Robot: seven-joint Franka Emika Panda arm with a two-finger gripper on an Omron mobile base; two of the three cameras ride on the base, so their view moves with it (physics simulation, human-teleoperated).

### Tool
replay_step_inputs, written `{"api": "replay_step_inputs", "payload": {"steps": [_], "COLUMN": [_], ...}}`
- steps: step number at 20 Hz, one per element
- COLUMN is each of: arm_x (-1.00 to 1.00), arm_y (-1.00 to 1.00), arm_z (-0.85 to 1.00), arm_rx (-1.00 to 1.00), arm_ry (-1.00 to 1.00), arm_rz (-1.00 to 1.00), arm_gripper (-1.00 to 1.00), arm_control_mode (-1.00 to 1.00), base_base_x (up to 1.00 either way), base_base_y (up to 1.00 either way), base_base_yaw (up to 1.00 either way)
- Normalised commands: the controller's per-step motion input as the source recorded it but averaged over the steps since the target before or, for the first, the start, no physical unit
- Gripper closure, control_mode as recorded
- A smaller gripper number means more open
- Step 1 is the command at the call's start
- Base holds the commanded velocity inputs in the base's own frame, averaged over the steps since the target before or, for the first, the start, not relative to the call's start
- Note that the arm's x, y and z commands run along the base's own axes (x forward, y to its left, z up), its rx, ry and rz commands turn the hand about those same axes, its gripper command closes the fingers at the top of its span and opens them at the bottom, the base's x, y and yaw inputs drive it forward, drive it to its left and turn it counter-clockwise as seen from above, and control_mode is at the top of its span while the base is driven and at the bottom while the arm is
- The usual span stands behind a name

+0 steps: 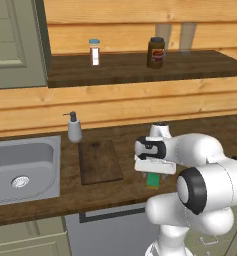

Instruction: Pick up the sponge from the counter and clean the cutting board by briefly scrubbing or pressing down on the cutting board. Once finished, release the sponge.

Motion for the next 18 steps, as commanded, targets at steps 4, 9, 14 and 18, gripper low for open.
{"api": "replay_step_inputs", "payload": {"steps": [4, 9, 14, 18], "arm_x": [0.0, 0.0, 0.0, 0.0], "arm_y": [0.0, 0.02, 0.1, 0.05], "arm_z": [-0.2, -0.25, -0.25, -0.25], "arm_rx": [-0.01, -0.01, -0.01, 0.0], "arm_ry": [0.02, 0.02, 0.0, 0.0], "arm_rz": [0.0, 0.0, 0.0, 0.0], "arm_gripper": [-1.0, -1.0, 1.0, 1.0], "arm_control_mode": [-1.0, -1.0, -1.0, -1.0], "base_base_x": [0.0, 0.0, 0.0, 0.0], "base_base_y": [0.0, 0.0, 0.0, 0.0], "base_base_yaw": [0.0, 0.0, 0.0, 0.0]}}
